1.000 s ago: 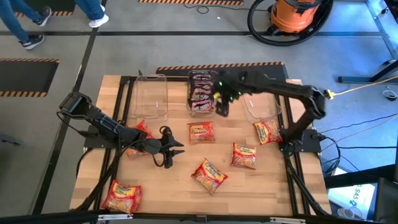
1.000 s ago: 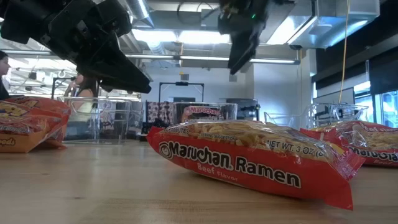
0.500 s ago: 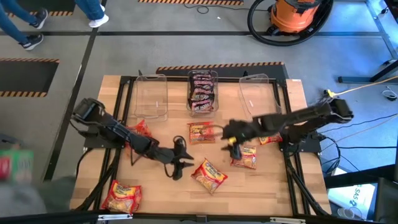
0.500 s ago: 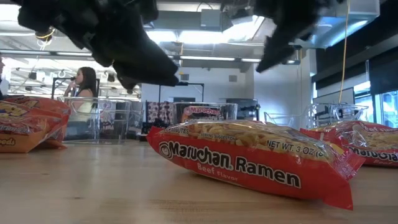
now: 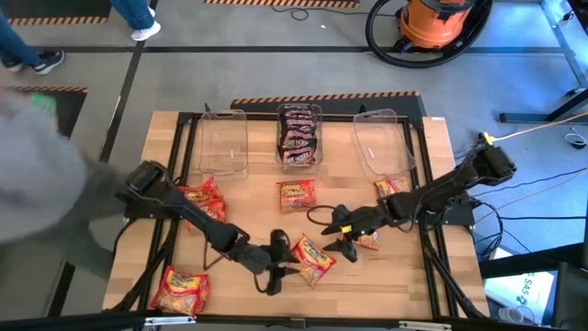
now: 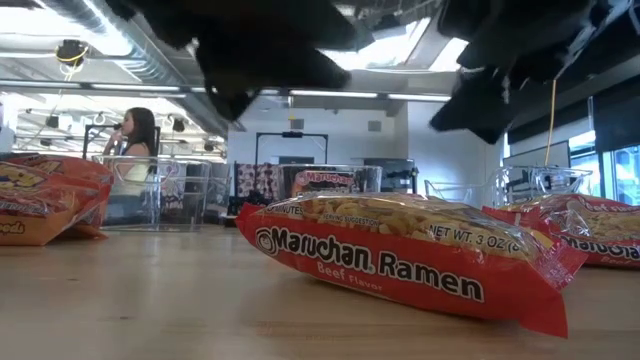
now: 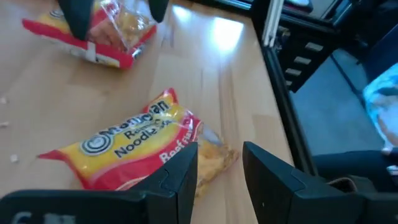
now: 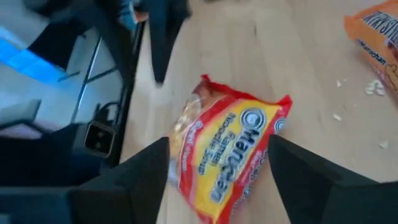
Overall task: Sort Maruchan noodles
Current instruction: Put the red noodle pack into the right transparent bin
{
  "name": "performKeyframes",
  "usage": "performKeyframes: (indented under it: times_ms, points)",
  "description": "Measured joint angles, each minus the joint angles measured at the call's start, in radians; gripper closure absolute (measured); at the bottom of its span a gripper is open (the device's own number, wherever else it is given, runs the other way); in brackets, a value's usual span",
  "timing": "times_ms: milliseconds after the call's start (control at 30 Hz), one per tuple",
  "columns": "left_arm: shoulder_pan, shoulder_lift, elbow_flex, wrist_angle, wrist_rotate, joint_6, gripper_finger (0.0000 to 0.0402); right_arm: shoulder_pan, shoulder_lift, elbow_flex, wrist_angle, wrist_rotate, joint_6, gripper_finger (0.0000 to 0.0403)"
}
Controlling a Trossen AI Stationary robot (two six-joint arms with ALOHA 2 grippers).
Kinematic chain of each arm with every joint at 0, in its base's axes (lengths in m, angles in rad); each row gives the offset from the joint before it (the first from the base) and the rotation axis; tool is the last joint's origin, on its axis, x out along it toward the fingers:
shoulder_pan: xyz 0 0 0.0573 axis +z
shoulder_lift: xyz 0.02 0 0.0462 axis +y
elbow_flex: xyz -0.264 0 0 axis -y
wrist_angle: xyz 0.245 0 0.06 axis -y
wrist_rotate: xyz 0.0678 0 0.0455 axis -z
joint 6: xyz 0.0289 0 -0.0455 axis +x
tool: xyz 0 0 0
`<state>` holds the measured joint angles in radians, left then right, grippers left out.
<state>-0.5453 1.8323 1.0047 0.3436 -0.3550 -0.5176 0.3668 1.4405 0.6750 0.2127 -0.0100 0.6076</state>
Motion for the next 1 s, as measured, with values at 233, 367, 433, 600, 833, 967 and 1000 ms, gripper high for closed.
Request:
performKeyframes:
  times_ms: [233,367,433,600,833,967,1000]
  points:
    - [-0.005,0.085,0.045,-0.007,0.043,-0.027,0.0280,0.000,0.093,0.000,0.036,0.028,0.062,0.0096]
    - [-0.022,0.095,0.046,-0.021,0.057,-0.035,0.0280,-0.003,0.134,0.001,0.051,0.027,0.118,0.0092]
    - [-0.026,0.107,0.047,-0.020,0.059,-0.036,0.0280,-0.008,0.155,-0.001,0.055,0.018,0.149,0.0095]
    - [-0.022,0.153,0.044,-0.026,0.023,-0.031,0.0280,-0.017,0.220,0.001,0.097,-0.033,0.207,0.0101]
    - [0.000,0.219,0.043,-0.008,0.022,-0.071,0.0280,-0.021,0.270,0.000,0.118,-0.089,0.261,0.0102]
    - [0.010,0.226,0.043,-0.006,0.020,-0.076,0.0280,-0.021,0.291,0.000,0.198,-0.131,0.264,0.0102]
    - [0.012,0.226,0.043,-0.006,0.021,-0.076,0.0280,-0.021,0.293,0.000,0.222,-0.144,0.265,0.0102]
